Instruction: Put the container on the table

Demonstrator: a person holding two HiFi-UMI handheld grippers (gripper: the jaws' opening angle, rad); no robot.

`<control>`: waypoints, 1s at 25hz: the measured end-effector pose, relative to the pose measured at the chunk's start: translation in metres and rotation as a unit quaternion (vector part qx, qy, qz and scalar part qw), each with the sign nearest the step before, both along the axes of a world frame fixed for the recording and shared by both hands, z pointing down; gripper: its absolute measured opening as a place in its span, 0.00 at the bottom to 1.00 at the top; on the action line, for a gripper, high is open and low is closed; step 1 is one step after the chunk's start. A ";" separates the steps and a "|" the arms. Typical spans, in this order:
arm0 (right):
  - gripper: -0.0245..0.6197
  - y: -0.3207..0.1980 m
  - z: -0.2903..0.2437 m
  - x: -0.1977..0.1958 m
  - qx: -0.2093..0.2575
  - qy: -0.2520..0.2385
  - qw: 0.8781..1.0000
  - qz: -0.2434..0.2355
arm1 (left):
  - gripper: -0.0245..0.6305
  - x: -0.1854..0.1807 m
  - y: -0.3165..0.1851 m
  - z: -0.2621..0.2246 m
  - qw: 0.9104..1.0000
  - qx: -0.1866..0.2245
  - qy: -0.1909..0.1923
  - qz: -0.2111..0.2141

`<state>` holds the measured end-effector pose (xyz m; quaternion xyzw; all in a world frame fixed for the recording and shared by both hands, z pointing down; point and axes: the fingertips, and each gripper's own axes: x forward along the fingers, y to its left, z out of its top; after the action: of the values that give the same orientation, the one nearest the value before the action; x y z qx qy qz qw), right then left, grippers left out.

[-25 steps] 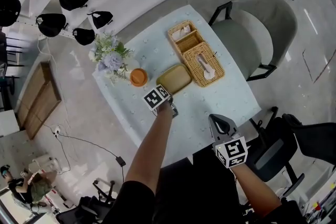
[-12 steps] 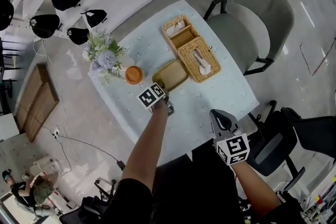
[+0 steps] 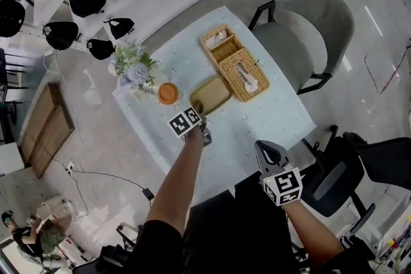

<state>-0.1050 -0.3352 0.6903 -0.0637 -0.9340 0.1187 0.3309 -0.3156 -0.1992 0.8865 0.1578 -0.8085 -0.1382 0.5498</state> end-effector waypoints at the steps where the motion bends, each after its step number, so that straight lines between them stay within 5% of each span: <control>1: 0.04 0.004 -0.002 0.001 0.000 -0.001 1.000 -0.002 | 0.36 0.002 0.001 -0.004 1.000 0.002 -0.001 0.002; 10: 0.04 0.033 -0.025 0.017 -0.001 -0.017 1.000 -0.014 | 0.36 0.029 0.014 -0.050 0.999 0.036 -0.014 0.000; 25: 0.04 0.039 -0.096 0.023 -0.008 -0.071 0.997 -0.008 | 0.36 0.078 0.053 -0.199 0.986 0.102 -0.115 0.057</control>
<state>-0.0817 -0.2963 0.5942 -0.0819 -0.9536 0.1183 0.2644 -0.2373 -0.1459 0.6877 0.2736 -0.8379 -0.1693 0.4409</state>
